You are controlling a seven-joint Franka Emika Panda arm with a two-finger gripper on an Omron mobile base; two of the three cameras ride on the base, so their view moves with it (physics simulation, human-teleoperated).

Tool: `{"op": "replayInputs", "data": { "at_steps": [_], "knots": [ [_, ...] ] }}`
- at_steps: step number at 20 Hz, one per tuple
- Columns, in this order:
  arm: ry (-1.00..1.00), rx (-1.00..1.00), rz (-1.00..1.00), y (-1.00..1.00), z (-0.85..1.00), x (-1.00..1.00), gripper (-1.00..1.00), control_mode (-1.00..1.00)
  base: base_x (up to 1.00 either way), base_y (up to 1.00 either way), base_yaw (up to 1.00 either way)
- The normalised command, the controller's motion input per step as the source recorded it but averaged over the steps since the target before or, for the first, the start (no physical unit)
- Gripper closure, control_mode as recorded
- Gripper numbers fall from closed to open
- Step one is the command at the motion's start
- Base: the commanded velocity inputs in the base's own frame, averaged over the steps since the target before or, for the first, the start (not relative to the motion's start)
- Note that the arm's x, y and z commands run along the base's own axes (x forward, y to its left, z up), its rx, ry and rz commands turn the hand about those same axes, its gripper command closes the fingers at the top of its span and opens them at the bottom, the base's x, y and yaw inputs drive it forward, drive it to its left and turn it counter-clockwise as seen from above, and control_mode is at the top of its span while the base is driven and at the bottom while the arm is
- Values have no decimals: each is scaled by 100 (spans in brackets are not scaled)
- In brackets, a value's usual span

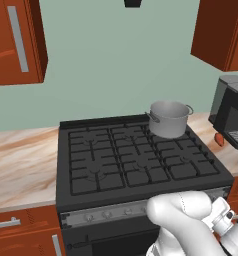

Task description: Turn on the burner for the pot on the stove. Wait thirty seconds for the pot to heat up. Then add the sweet potato to the pot.

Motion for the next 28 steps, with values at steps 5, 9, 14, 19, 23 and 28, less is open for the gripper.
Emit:
{"op": "replayInputs", "data": {
  "at_steps": [5, 9, 14, 19, 23, 28],
  "knots": [
    [-12, -21, 5, 50, 84, 76, 100, -100, 0, 0, 0],
    [-11, -33, 10, 47, 97, 68, 100, -100, 0, 0, 0],
    [-14, -40, 11, 52, 100, 68, 100, -100, 0, 0, 0],
    [-14, -42, 9, 51, 98, 64, 100, -100, 0, 0, 0],
    [-10, -42, 7, 49, 88, 63, 100, -100, 0, 0, 0],
    [-6, -42, 5, 48, 78, 59, 100, -100, 0, 0, 0]
  ]
}}
